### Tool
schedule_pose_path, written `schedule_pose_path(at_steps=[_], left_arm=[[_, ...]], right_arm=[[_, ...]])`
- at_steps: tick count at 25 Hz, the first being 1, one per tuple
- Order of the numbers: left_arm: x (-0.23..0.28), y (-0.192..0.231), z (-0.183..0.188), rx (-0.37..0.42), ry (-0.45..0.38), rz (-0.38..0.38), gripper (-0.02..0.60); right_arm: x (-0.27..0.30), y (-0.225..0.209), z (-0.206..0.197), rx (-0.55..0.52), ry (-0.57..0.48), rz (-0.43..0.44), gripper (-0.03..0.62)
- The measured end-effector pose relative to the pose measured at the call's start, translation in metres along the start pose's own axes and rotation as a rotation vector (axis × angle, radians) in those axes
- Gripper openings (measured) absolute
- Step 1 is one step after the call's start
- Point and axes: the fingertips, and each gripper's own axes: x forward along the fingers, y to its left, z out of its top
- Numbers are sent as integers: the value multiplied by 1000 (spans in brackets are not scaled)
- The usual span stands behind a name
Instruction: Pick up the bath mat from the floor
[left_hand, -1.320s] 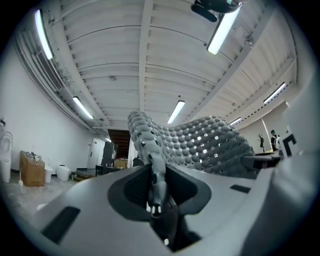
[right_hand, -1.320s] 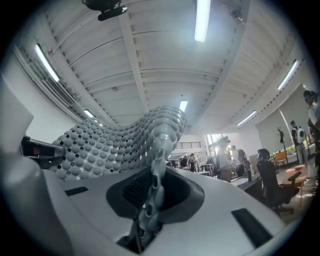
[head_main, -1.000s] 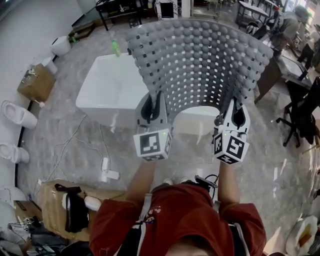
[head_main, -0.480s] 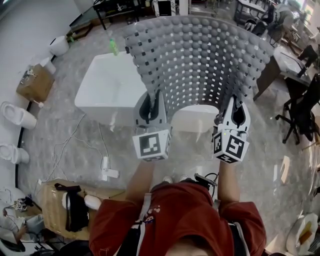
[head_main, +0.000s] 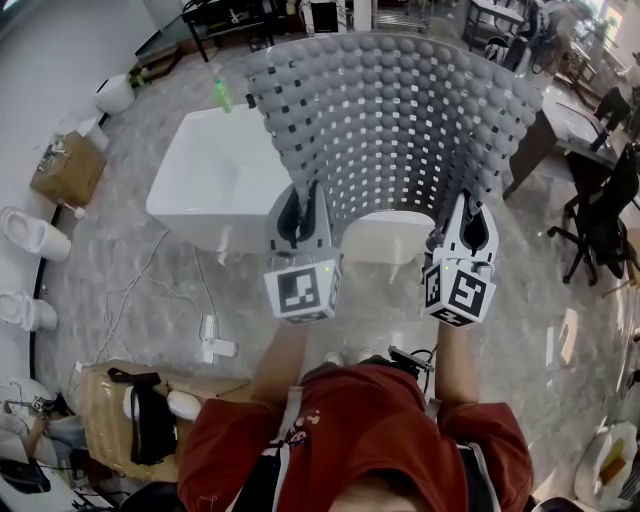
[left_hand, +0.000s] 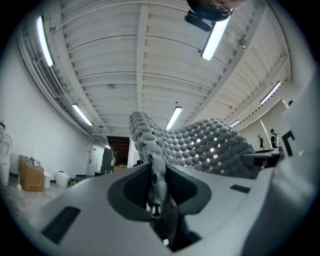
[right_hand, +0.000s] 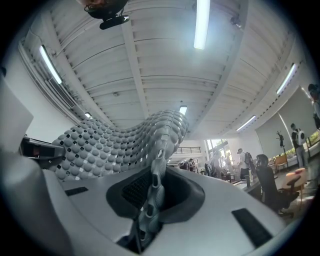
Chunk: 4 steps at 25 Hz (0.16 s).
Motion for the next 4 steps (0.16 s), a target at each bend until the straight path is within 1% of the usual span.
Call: schedule_pose_path(at_steps=[4], left_arm=[[-1, -9, -5, 3, 2, -3, 91]], right_arm=[[-3, -8, -5, -5, 0, -3, 55]])
